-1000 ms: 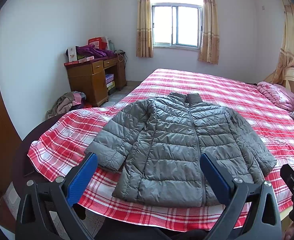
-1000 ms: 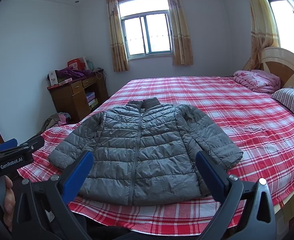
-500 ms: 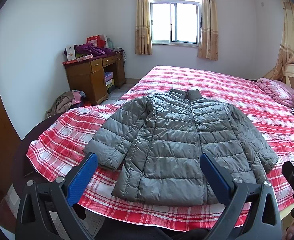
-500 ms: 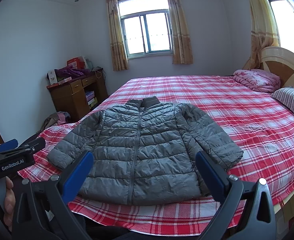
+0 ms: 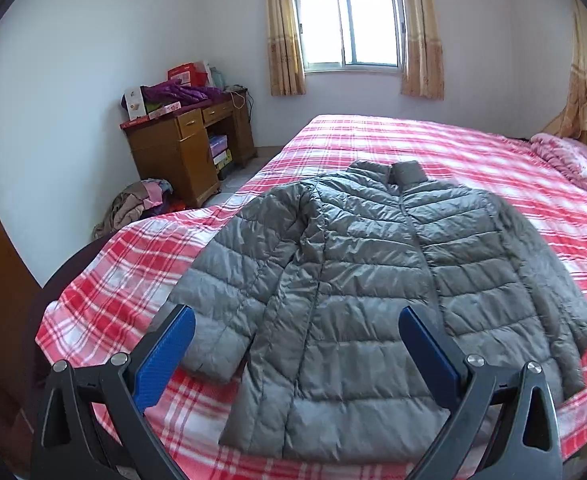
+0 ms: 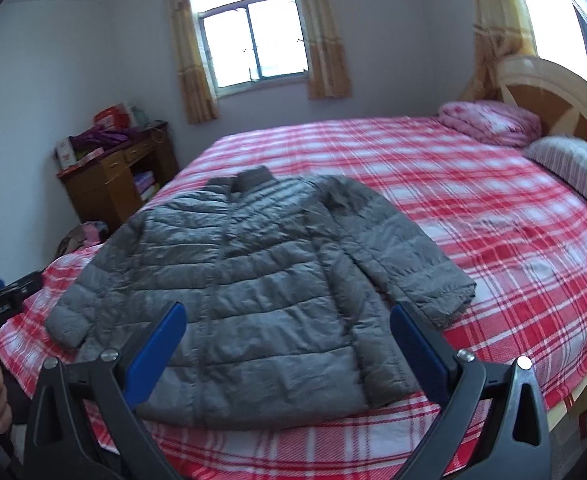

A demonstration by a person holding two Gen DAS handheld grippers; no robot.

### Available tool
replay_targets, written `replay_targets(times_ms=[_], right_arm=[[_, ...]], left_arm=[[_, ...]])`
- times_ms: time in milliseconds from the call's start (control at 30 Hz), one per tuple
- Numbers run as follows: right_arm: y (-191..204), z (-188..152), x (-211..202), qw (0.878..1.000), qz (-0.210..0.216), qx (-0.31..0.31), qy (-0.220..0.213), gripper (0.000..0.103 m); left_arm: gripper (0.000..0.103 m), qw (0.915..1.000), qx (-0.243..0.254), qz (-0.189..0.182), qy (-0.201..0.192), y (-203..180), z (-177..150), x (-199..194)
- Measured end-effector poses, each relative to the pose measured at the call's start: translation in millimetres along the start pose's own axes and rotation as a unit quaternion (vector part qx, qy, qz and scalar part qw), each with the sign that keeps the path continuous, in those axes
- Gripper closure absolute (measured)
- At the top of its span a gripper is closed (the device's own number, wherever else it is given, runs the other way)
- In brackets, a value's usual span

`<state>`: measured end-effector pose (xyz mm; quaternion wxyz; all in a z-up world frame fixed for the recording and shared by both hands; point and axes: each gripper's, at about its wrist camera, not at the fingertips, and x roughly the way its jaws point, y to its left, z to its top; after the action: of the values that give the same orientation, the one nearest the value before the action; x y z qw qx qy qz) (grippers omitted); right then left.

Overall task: Fold large clothes
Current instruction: 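Grasp the jacket sleeve cuff with the right gripper and lift it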

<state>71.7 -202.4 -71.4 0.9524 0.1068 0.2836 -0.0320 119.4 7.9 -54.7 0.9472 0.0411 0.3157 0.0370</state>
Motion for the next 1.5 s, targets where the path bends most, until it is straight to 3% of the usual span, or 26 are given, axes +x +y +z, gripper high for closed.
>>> replay_targets(times_ms=[167,367,500,600,733,767,833,900,1067,1267,1500], right_arm=[[-62,1,45,0.997,-0.058,0.045,0.029,0.0],[-138,-4,90,0.983,-0.12,0.116,0.072,0.0],[-164,-7,113,0.977,-0.122,0.149,0.091,0.001],[-172,-9,131,0.975,-0.115,0.156,0.108,0.009],[-173,-14,153,0.976,-0.097,0.151,0.125,0.026],[-171,-13,154,0.978,-0.102,0.138,0.115,0.046],[-176,-11,159,0.98,-0.088,0.136,0.115,0.071],[-187,-7,160,0.979,-0.09,0.148,0.111,0.081],[-226,3,146,0.972,-0.144,0.166,0.081,0.085],[-254,12,135,0.966,-0.177,0.174,0.068,0.086],[-205,74,131,0.978,-0.183,0.097,0.004,0.086]], left_arm=[[0.001,0.9999,0.004,0.007,0.008,-8,11,46],[0.001,0.9987,0.011,0.039,0.03,-24,17,111],[0.001,0.9966,-0.002,0.054,0.062,-28,14,154],[0.001,0.9949,0.003,0.065,0.077,-34,11,179],[0.001,0.9928,0.015,0.082,0.086,-41,10,203],[0.001,0.9923,0.016,0.084,0.09,-41,9,207],[0.001,0.991,0.02,0.089,0.097,-42,9,218],[0.001,0.9898,0.028,0.098,0.1,-44,9,225],[0.001,0.9888,0.027,0.1,0.108,-38,9,236],[0.001,0.9887,0.026,0.091,0.116,-25,12,240],[0.001,0.9913,0.016,0.078,0.105,-2,46,229]])
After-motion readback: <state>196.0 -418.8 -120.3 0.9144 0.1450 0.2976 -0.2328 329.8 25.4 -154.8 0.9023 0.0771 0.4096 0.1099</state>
